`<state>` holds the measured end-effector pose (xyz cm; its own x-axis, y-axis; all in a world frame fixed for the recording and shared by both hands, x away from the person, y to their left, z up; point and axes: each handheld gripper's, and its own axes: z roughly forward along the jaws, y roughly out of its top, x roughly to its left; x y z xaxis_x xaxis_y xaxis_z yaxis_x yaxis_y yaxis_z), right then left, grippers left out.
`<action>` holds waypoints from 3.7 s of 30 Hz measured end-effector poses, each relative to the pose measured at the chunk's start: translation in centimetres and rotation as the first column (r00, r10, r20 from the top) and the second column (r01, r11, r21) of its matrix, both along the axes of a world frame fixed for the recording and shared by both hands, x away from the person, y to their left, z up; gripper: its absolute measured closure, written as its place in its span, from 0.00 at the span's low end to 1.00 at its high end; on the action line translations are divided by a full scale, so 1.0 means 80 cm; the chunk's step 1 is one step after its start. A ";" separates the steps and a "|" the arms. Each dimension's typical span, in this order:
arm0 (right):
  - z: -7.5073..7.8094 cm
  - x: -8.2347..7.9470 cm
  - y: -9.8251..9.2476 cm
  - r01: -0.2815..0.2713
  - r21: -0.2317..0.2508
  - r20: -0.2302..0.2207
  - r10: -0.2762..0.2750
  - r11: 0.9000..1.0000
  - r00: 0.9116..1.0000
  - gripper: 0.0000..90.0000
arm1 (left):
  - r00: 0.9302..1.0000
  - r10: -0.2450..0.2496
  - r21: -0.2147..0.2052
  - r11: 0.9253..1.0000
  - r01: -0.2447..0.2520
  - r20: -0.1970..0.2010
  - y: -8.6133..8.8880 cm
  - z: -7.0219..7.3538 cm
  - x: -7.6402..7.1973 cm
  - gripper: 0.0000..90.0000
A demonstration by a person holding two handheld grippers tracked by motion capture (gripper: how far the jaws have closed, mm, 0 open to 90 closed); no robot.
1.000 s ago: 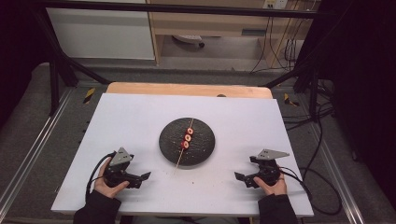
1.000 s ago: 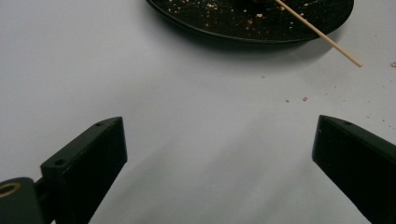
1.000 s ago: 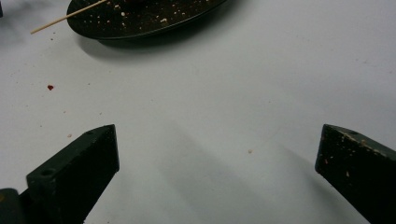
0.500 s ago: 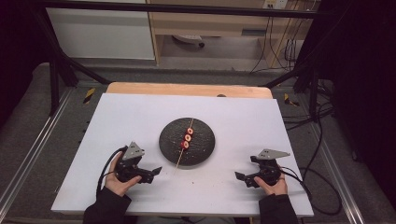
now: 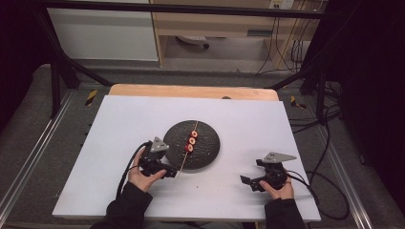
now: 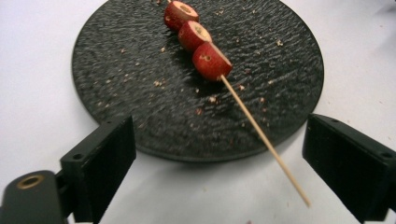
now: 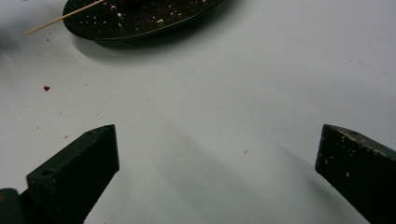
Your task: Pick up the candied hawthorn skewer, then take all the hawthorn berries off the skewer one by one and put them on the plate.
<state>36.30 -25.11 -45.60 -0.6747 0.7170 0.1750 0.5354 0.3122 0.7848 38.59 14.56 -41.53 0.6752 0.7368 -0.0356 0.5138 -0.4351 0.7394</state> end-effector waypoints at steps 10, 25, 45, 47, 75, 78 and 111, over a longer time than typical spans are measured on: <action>-0.001 0.000 0.001 -0.002 -0.001 -0.001 0.002 1.000 1.000 0.01 | 0.999 0.032 0.042 0.999 -0.030 -0.042 -0.034 -0.006 0.018 0.42; 0.000 0.000 0.000 -0.002 0.002 0.000 0.002 1.000 1.000 0.01 | 0.992 0.071 0.088 0.994 -0.061 -0.106 -0.056 -0.014 0.026 0.79; -0.001 0.000 0.001 -0.005 -0.002 -0.006 0.005 1.000 1.000 0.01 | 0.988 0.130 0.021 0.992 -0.128 -0.082 -0.043 -0.014 0.017 0.98; -0.001 0.000 0.001 -0.004 -0.001 -0.007 0.004 1.000 1.000 0.01 | 0.989 0.123 -0.006 0.992 -0.123 -0.079 -0.039 -0.012 0.015 0.98; 0.009 0.002 0.021 -0.006 0.023 0.007 0.006 1.000 1.000 0.01 | 0.998 -0.013 -0.160 0.987 0.024 0.068 0.038 -0.001 -0.040 0.98; 0.011 0.002 0.028 -0.006 0.032 0.007 0.006 0.999 1.000 0.01 | 0.997 -0.016 -0.170 0.985 0.028 0.073 0.047 -0.005 -0.045 0.98; 0.053 0.017 0.137 -0.066 0.108 0.029 0.064 0.992 0.998 0.01 | 0.987 -0.111 -0.180 0.975 0.131 0.116 0.042 -0.015 -0.073 0.98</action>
<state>37.67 -14.15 -41.35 -0.7246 0.6492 0.2313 0.4958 0.2579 0.8292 32.78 17.91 -42.76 0.7661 0.6367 -0.0884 0.3810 -0.3389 0.8602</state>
